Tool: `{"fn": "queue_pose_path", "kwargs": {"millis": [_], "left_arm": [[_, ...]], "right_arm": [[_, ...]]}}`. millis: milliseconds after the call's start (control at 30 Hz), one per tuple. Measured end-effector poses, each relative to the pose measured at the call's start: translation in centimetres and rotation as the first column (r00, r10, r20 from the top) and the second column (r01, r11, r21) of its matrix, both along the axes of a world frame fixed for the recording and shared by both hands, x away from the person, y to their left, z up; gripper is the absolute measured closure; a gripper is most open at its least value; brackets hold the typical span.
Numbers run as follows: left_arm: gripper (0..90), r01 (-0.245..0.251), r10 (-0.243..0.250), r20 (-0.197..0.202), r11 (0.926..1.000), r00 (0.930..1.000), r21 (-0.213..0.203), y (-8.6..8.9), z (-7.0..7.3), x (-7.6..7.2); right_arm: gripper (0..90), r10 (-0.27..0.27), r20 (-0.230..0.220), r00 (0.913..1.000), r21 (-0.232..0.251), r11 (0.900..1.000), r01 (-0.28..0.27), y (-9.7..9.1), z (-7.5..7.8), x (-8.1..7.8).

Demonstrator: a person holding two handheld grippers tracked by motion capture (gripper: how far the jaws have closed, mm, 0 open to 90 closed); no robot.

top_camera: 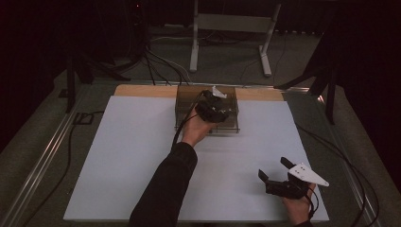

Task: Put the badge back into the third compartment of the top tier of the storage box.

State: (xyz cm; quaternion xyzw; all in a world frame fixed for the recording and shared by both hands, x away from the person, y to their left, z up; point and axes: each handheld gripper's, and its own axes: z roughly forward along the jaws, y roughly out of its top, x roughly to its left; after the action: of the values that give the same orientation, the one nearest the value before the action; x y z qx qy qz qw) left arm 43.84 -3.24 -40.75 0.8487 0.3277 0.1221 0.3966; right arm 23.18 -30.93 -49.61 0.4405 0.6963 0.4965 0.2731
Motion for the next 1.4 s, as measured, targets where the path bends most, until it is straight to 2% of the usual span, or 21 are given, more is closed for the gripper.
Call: {"fn": "queue_pose_path", "kwargs": {"millis": [400, 667, 733, 833, 900, 967, 1033, 1133, 1200, 1233, 1400], "left_arm": [[58.4, -0.002, 0.003, -0.029, 0.9999, 0.9996, 0.01, -0.9, -0.9, 0.1], [58.1, -0.006, 0.009, -0.058, 0.999, 0.9983, 0.044, -1.5, -2.1, 0.2], [58.0, -0.009, 0.014, -0.06, 0.9976, 0.9981, 0.068, -1.8, -2.5, 0.2], [57.1, -0.018, 0.022, -0.07, 0.998, 0.9973, 0.061, -1.8, -2.7, 0.3], [51.1, -0.021, 0.024, -0.069, 0.9982, 0.9973, 0.056, -1.8, -2.7, 0.3], [43.7, -0.046, 0.048, -0.054, 0.9984, 0.9974, 0.031, -1.5, -2.4, 0.2], [32.9, -0.055, 0.056, -0.046, 0.9982, 0.9974, 0.023, -1.4, -2.3, 0.2], [17.0, -0.097, 0.097, -0.032, 0.9952, 0.9948, -0.008, -0.6, -1.7, 0.1], [14.9, -0.095, 0.094, -0.032, 0.9952, 0.995, -0.022, -0.3, -1.5, 0.1], [3.7, -0.103, 0.101, -0.037, 0.9939, 0.9942, -0.041, 0.3, -1.1, 0.1], [0.3, -0.107, 0.107, -0.011, 0.9934, 0.9942, -0.04, 1.5, -0.7, -0.5]], "right_arm": [[0.1, 0.003, -0.001, 1.0, -0.003, 1.0, -0.003, 0.1, 0.0, 0.0], [0.1, 0.003, -0.002, 1.0, -0.002, 1.0, -0.003, 0.0, 0.0, 0.0], [0.1, 0.003, -0.002, 1.0, -0.002, 1.0, -0.003, 0.0, 0.0, 0.0], [0.1, 0.003, -0.002, 1.0, -0.003, 1.0, -0.003, 0.0, 0.0, 0.0], [0.1, 0.004, -0.002, 1.0, -0.003, 1.0, -0.004, 0.0, 0.0, 0.0], [0.1, 0.003, -0.002, 1.0, -0.002, 1.0, -0.003, 0.0, 0.0, 0.0], [0.1, 0.002, -0.003, 1.0, -0.002, 1.0, -0.002, 0.0, 0.0, 0.0], [0.1, 0.002, -0.002, 1.0, -0.002, 1.0, -0.002, 0.0, 0.0, 0.0], [0.1, 0.002, -0.002, 1.0, -0.002, 1.0, -0.002, 0.0, 0.0, 0.0], [0.1, 0.002, -0.003, 1.0, -0.001, 1.0, -0.002, 0.0, 0.0, 0.0], [0.1, 0.002, -0.003, 1.0, -0.003, 1.0, -0.002, 0.0, 0.0, 0.0]]}}
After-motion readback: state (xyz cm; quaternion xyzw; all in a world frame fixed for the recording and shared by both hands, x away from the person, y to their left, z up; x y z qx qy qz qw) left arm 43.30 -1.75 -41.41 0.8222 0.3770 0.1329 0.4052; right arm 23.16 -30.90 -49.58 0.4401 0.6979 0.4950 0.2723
